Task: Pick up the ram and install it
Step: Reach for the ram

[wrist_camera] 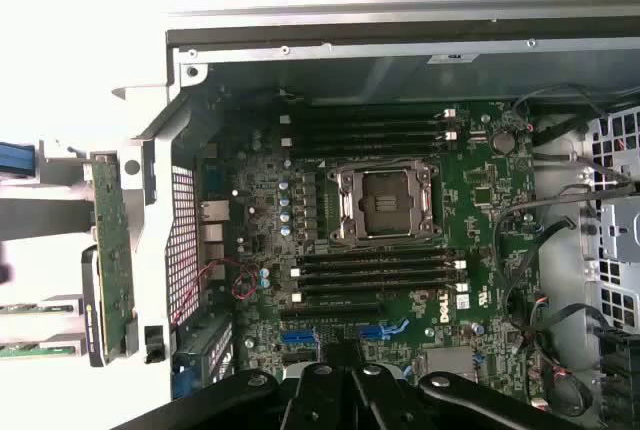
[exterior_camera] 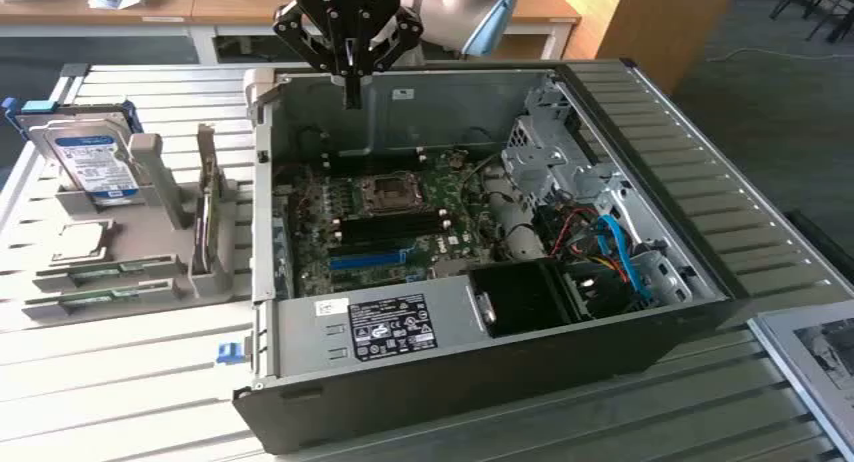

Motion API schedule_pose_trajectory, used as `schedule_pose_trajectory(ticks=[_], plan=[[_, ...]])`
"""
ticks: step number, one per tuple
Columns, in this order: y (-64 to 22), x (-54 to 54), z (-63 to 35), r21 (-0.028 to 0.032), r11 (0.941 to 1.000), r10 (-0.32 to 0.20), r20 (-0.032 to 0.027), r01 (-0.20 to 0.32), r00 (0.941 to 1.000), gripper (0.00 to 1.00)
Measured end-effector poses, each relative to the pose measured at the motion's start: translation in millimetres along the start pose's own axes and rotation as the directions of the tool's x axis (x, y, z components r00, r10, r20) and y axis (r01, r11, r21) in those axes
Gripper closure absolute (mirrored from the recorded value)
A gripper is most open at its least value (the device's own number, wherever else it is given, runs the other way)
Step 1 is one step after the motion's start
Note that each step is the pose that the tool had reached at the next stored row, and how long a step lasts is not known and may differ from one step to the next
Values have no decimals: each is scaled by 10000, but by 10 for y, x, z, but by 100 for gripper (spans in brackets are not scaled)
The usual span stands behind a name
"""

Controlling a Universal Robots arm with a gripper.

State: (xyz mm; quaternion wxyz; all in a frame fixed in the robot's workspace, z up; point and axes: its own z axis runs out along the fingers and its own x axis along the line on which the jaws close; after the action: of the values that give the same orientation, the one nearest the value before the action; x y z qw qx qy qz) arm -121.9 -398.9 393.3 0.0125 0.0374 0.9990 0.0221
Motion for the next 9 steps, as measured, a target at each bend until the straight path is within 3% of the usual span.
schedule_pose_trajectory(ticks=[9], plan=[[0, 0, 0, 0, 10000, 0, 0, 0, 10000, 90]])
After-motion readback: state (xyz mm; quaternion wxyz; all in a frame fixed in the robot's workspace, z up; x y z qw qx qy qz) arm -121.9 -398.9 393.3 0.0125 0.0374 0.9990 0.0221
